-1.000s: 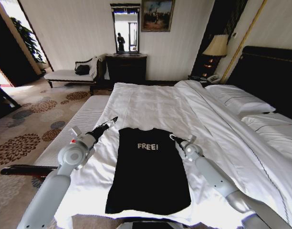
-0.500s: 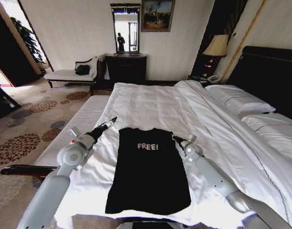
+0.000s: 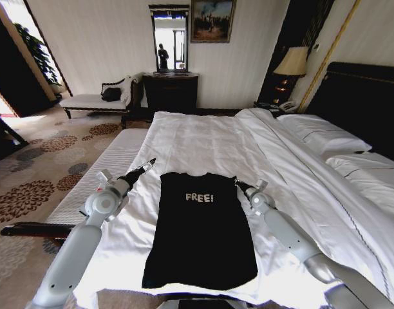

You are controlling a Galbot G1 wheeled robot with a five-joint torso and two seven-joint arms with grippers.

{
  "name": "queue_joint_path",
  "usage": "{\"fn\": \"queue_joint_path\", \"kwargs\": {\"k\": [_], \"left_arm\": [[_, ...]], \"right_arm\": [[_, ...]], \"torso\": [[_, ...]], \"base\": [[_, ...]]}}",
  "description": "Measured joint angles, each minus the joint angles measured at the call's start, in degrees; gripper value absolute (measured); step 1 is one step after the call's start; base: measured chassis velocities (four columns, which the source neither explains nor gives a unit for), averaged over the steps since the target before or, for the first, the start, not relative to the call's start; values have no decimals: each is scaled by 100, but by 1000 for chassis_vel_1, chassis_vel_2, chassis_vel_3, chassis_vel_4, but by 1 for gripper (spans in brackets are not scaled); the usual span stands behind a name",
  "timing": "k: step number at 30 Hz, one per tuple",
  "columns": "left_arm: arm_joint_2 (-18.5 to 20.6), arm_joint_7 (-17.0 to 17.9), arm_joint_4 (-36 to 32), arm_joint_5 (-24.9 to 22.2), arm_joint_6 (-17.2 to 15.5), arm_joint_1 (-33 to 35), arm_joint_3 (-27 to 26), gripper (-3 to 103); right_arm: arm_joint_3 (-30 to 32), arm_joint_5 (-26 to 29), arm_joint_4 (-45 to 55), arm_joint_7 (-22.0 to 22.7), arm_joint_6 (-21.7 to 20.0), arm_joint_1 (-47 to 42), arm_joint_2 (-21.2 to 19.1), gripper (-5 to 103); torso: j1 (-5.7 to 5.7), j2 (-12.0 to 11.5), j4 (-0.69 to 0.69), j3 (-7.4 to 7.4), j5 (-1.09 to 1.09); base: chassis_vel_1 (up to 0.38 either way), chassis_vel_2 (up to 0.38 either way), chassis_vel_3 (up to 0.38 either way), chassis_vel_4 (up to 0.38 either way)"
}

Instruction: Fold the clothes on the bed.

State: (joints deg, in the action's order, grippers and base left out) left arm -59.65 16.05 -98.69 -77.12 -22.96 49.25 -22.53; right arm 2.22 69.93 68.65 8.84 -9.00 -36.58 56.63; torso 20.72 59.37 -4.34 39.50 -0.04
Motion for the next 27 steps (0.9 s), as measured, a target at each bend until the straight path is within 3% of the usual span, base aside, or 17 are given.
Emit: {"fn": "queue_joint_path", "kwargs": {"k": [6, 13, 23, 27], "left_arm": [[-304, -14, 1400, 302, -126, -557, 191, 100], [-743, -539, 2855, 572, -269, -1082, 388, 100], [-1332, -1161, 3775, 706, -136, -1653, 609, 100], [-1489, -1223, 3935, 742, -103, -1770, 656, 100]], "right_arm": [[-2, -123, -172, 2, 40, 109, 28, 0], [28, -223, -228, -10, 40, 117, 22, 0], [262, -289, -88, -1, 43, -83, -58, 0], [319, -307, -71, -1, 44, -119, -78, 0]], "torso": [[1, 0, 1, 0, 0], [0, 0, 1, 0, 1], [-1, 0, -1, 0, 2], [-1, 0, 1, 0, 2]], "base": [[0, 0, 0, 0], [0, 0, 0, 0], [0, 0, 0, 0], [0, 0, 0, 0]]}}
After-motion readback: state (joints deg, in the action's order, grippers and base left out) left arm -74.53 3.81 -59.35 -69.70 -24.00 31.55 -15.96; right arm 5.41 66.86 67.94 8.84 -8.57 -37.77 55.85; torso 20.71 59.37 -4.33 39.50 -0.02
